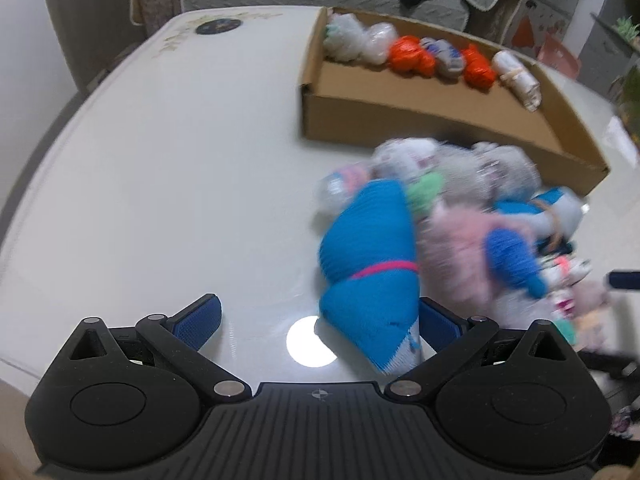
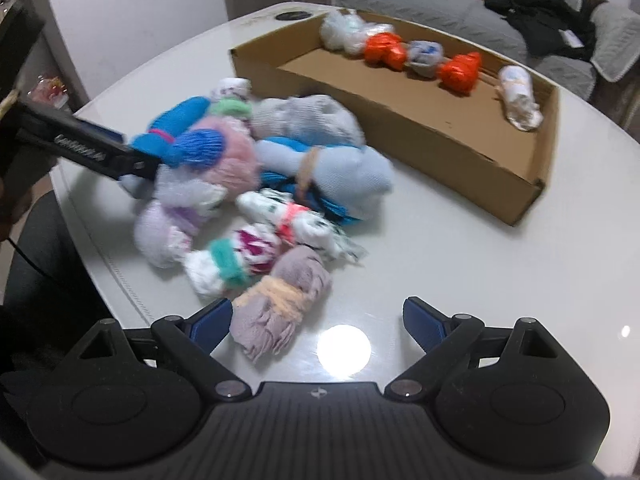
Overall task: Organize objects
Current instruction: 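Move both grippers toward the pile of sock bundles beside the tray, then grasp the blue sock bundle with left gripper while right grasps lilac bundle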
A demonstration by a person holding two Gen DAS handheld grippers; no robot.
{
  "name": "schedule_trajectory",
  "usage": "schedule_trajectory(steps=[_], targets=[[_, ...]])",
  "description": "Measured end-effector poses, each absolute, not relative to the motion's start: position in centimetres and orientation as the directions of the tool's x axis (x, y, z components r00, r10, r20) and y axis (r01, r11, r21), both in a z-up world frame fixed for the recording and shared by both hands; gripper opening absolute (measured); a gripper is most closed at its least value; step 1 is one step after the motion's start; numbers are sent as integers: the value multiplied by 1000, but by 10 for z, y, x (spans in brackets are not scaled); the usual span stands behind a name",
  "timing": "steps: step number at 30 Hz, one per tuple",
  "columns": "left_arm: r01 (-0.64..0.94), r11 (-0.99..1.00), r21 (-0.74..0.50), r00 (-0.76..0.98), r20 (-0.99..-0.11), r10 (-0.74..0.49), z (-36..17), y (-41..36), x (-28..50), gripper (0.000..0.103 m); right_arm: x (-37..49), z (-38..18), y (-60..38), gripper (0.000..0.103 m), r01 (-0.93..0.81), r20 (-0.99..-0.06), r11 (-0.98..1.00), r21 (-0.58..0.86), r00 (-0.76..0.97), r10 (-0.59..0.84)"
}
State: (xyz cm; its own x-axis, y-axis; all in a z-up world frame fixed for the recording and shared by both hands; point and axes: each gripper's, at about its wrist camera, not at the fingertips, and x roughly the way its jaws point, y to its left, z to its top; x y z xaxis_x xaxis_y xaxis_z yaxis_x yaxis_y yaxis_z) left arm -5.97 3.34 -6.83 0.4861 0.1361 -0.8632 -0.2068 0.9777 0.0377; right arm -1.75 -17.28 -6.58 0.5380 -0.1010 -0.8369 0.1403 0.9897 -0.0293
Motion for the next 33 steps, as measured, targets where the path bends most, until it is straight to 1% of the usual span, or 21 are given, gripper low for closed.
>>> schedule_trajectory(steps=[3,6,8,10,14,16,17,18,23,25,26,28,30,31,33], targets=[[-220,974,55,478,-864,156,-69,42,-64,102,-26,-66,-182,91,175,-835,983,-53,533,-140],[-204,977,56,487,-860,151,-68,39,-65,102,-31,-65,-187,90,193,-827,980,-42,543,-142],[-191,979,64,490,-858,152,-67,35,-62,102,-32,-64,-188,88,197,-821,980,-31,553,-137],[-180,982,64,502,-852,148,-64,31,-59,102,-29,-64,-187,81,191,-820,981,-20,559,-125],[-150,985,87,504,-850,152,-64,26,-50,102,-26,-66,-182,79,168,-820,986,-6,563,-101],[-143,985,101,504,-849,160,-65,26,-45,102,-24,-68,-182,71,169,-824,986,-3,558,-99],[-143,984,107,505,-847,165,-65,26,-43,102,-23,-69,-182,69,172,-825,985,-3,556,-99],[-140,984,109,508,-845,166,-65,26,-41,102,-21,-70,-182,65,172,-826,985,-3,554,-100],[-93,986,136,489,-857,164,-71,21,-30,102,-20,-71,-181,59,169,-829,985,-24,547,-114],[-84,989,124,485,-862,149,-75,21,-30,103,-21,-70,-179,50,168,-826,985,-37,549,-125],[-88,991,104,486,-864,134,-76,23,-30,103,-21,-70,-179,47,167,-825,985,-41,550,-128],[-102,992,75,488,-865,115,-77,27,-30,103,-23,-70,-178,36,156,-823,987,-44,555,-125],[-102,992,75,494,-861,116,-77,28,-31,103,-23,-69,-178,30,149,-821,988,-43,559,-120],[-101,992,75,496,-860,116,-77,28,-31,103,-23,-69,-178,28,146,-820,988,-44,560,-119],[-97,992,76,502,-857,114,-76,28,-31,103,-23,-69,-179,27,143,-819,989,-43,561,-117]])
